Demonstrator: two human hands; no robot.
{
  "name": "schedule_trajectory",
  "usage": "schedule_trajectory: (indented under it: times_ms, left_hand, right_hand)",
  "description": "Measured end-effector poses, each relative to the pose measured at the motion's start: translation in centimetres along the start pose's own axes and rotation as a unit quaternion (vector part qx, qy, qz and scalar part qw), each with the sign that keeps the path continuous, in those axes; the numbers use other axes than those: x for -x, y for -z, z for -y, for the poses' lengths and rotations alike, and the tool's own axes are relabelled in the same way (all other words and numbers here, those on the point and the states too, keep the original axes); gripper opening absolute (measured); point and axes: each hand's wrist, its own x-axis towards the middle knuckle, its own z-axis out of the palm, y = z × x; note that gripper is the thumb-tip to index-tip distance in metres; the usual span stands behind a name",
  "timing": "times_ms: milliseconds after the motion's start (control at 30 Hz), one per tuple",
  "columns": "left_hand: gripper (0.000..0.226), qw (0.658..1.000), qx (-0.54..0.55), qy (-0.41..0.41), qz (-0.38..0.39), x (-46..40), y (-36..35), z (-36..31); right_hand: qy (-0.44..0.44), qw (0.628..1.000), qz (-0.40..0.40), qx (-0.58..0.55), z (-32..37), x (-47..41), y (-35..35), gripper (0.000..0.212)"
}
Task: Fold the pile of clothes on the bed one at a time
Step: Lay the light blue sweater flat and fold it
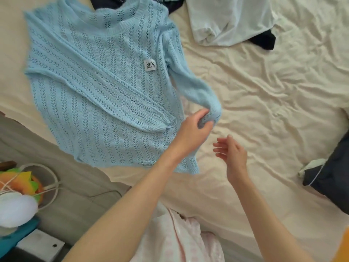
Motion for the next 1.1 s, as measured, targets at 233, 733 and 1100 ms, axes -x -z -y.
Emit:
schedule_trajectory:
  times_ms: [233, 733, 1100]
  left_hand:
    - [0.02, 0.991, 0.104, -0.083, -0.024, 0.0, 5.0, -1.7]
    - [0.042, 0.953, -0.242, 0.109, -0.147, -4.3, 13.4, 11.6]
    - [0.006, 0.981, -0.17, 0.034, -0.09, -12.7, 13.0, 9.1]
  right_hand:
    - [-0.099, 0.981, 0.096, -0.139, 2.8, -2.7, -2.0, 0.035]
    - [-0.068, 0.989, 0.127, 0.043, 4.4, -7.8, -16.1, 0.011]
    - [-0.148, 0.974, 0.17, 0.006, 8.5, -13.0, -19.7, 0.015]
